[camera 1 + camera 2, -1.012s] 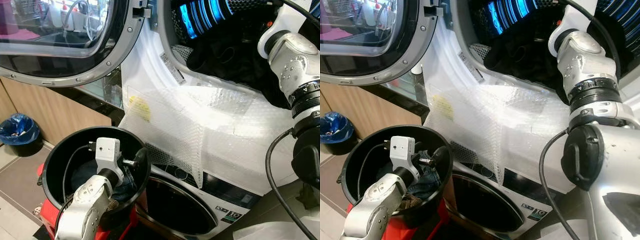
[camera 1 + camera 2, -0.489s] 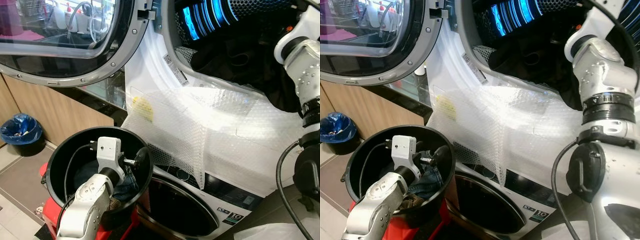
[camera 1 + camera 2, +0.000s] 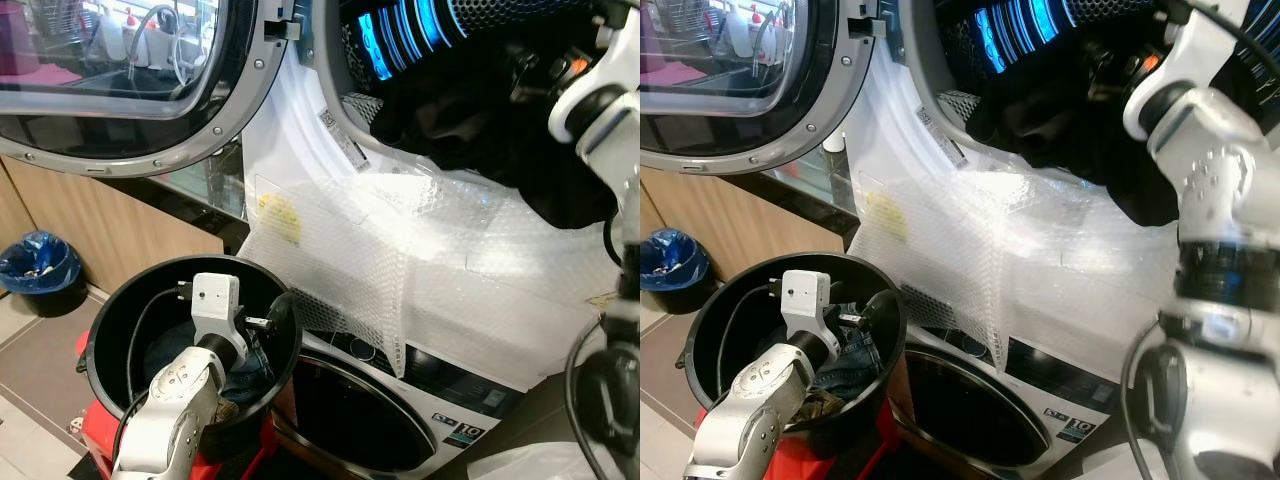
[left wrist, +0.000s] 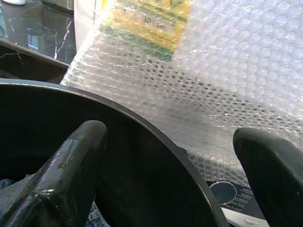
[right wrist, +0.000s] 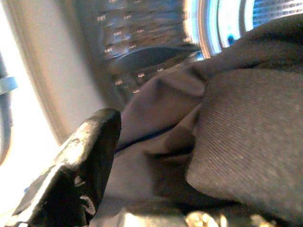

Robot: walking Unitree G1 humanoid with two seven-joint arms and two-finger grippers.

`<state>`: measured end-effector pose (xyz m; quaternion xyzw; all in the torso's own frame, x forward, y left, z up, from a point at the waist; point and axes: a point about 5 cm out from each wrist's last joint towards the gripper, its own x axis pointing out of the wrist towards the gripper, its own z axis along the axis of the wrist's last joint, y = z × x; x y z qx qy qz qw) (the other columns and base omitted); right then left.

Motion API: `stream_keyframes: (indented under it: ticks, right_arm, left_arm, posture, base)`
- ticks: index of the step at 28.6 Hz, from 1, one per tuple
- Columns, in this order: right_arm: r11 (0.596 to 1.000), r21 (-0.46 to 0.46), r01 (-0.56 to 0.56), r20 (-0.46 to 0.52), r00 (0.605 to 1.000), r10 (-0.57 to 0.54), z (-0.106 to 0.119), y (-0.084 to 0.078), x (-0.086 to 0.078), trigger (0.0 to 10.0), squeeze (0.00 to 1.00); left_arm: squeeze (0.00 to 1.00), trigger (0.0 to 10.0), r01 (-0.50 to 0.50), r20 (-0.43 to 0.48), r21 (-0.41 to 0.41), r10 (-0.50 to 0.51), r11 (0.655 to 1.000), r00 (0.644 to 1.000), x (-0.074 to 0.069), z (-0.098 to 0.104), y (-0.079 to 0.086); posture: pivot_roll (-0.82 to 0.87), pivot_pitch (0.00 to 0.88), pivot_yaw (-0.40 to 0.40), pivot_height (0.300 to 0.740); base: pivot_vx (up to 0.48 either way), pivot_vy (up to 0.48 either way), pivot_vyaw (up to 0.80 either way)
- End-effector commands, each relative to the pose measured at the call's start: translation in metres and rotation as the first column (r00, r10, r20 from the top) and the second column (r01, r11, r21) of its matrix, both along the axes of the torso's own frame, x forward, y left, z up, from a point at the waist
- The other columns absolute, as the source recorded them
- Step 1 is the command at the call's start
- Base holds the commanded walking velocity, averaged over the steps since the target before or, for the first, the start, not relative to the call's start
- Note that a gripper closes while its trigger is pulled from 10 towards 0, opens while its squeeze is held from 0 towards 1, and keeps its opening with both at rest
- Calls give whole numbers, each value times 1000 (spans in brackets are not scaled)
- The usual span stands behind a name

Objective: Clothes washing

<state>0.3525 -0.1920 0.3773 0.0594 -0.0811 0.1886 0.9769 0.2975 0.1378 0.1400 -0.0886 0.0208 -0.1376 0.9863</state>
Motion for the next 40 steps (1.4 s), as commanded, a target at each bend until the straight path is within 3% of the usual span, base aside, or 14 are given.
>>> stream_keyframes:
  ticks: [1,4,11,19,20,21,23,24,26,28,29,34,38,40]
  right_arm:
    - [999,-24,-25,14,1000,25,4,-1,-11,10000,0]
    - [994,-105,-43,2,999,44,-7,-5,-26,10000,0]
    - [976,-218,-12,-12,1000,10,-16,-16,-41,10000,0]
    - [935,-352,34,-17,999,-43,-22,-22,-45,10000,0]
    - [899,-431,71,-5,997,-81,-23,-26,-43,10000,0]
    - [899,-431,71,-5,997,-81,-23,-26,-43,10000,0]
    - [851,-512,113,26,993,-116,-24,-28,-39,10000,0]
    - [810,-564,162,62,986,-154,-23,-28,-35,10000,0]
    - [797,-576,179,73,983,-168,-23,-28,-33,10000,0]
    - [770,-601,214,110,977,-185,-21,-27,-30,10000,0]
    - [728,-634,261,157,965,-210,-19,-24,-26,10000,0]
    - [722,-632,281,195,960,-202,-15,-15,-21,10000,0]
    - [684,-683,259,250,962,-114,-17,17,-13,10000,0]
    - [677,-690,255,255,961,-102,-17,20,-12,10000,0]
  left_arm:
    - [0,10000,8,-3,9,-8,1000,1000,1,-1,-3]
    - [0,10000,20,-6,8,-20,1000,1000,2,-2,-4]
    - [0,10000,27,-6,9,-27,1000,1000,3,-2,-6]
    - [0,10000,36,-6,10,-36,999,999,3,-1,-6]
    - [0,10000,39,-4,11,-39,999,999,3,-1,-7]
    - [0,10000,39,-4,11,-39,999,999,3,-1,-7]
    - [0,10000,41,-3,12,-41,999,999,3,0,-7]
    - [0,10000,43,-2,12,-43,999,999,3,-1,-7]
    - [0,10000,43,-1,12,-43,999,999,3,0,-7]
    - [0,10000,42,2,12,-42,999,999,3,0,-7]
    - [0,10000,39,6,11,-40,999,999,3,1,-7]
    - [0,10000,36,9,11,-36,999,999,3,2,-6]
    - [0,10000,32,14,12,-32,999,999,3,3,-6]
    - [0,10000,32,15,12,-32,999,999,3,3,-6]
  posture:
    - [-147,23,-97,740]
    - [-163,27,-91,740]
    - [-170,27,-86,740]
    - [-170,26,-83,740]
    - [-170,26,-83,740]
    - [-170,26,-83,740]
    - [-167,19,-82,740]
    - [-162,12,-83,740]
    - [-162,12,-83,740]
    - [-156,9,-84,740]
    - [-151,5,-87,740]
    - [-151,5,-87,740]
    - [-142,0,-93,740]
    - [-142,0,-93,740]
  base:
    - [0,0,0]
    - [0,0,0]
    - [0,0,0]
    - [0,0,0]
    - [0,0,0]
    - [0,0,0]
    - [0,0,0]
    - [0,0,0]
    - [0,0,0]
    - [0,0,0]
    - [0,0,0]
    - [0,0,0]
    - [0,0,0]
    - [0,0,0]
